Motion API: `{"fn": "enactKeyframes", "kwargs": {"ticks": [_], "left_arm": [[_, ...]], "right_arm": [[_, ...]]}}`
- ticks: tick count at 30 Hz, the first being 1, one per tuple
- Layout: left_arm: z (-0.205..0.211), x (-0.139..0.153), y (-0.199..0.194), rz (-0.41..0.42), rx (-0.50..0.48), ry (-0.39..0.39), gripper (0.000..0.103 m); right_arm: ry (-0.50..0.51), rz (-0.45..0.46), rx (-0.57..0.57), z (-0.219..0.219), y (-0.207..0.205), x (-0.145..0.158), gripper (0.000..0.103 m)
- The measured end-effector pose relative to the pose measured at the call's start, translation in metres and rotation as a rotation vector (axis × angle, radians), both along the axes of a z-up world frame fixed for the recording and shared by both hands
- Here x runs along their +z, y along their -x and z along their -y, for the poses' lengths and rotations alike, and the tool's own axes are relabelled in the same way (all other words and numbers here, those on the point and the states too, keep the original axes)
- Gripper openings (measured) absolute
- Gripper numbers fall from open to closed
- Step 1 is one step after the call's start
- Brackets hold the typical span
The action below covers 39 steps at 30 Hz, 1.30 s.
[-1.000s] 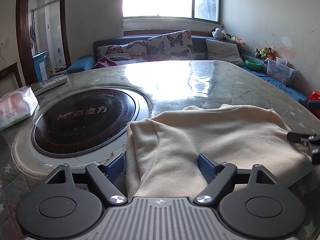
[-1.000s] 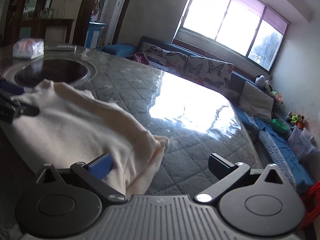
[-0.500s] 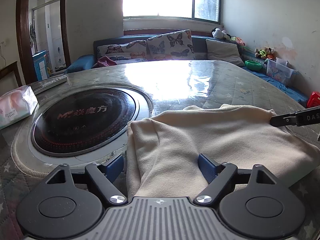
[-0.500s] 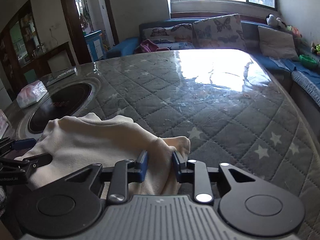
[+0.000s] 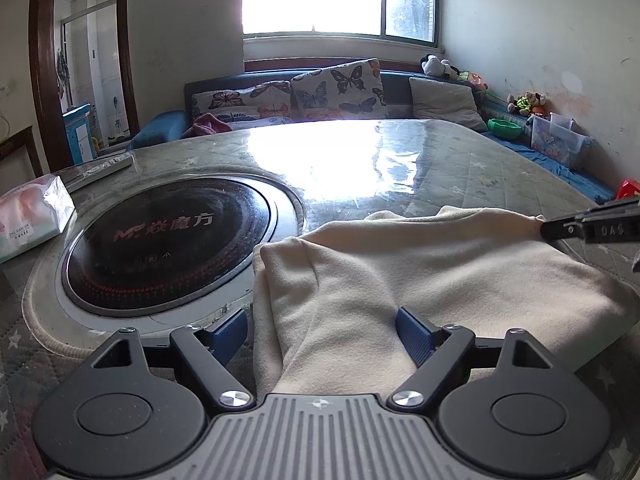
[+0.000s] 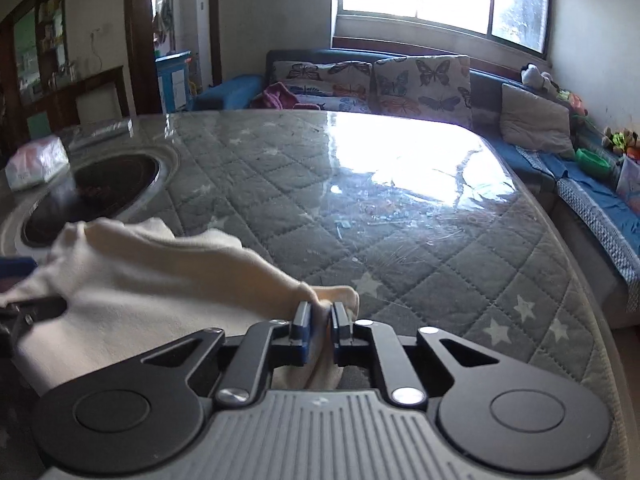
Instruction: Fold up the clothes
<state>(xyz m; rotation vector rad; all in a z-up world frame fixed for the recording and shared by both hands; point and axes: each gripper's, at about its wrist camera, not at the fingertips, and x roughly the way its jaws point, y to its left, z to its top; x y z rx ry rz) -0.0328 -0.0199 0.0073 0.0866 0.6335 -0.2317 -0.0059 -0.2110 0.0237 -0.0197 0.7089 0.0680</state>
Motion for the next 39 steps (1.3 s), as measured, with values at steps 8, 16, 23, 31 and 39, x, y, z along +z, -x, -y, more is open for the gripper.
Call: {"fn": "enactKeyframes", "kwargs": {"ticks": [8, 16, 23, 31, 39], "left_arm": [[-0.002, 0.001, 0.000, -0.004, 0.000, 0.008, 0.085], [-0.004, 0.003, -0.001, -0.009, 0.000, 0.018, 0.089], [-0.008, 0.008, 0.006, 0.004, 0.005, 0.022, 0.094], [-0.021, 0.009, 0.014, -0.004, 0.032, 0.029, 0.095], [-0.031, 0.011, 0.020, -0.008, 0.069, 0.038, 0.095]], "right_arm": [[-0.079, -0.013, 0.110, -0.026, -0.030, 0.008, 0.010], [-0.082, -0.026, 0.108, -0.035, -0.043, -0.004, 0.029], [-0.084, -0.004, 0.168, -0.060, -0.043, 0.008, 0.042], [-0.050, -0.042, 0.168, -0.084, -0.061, -0.009, 0.042], [-0.040, -0.022, 0.217, -0.101, -0.059, 0.002, 0.049]]}}
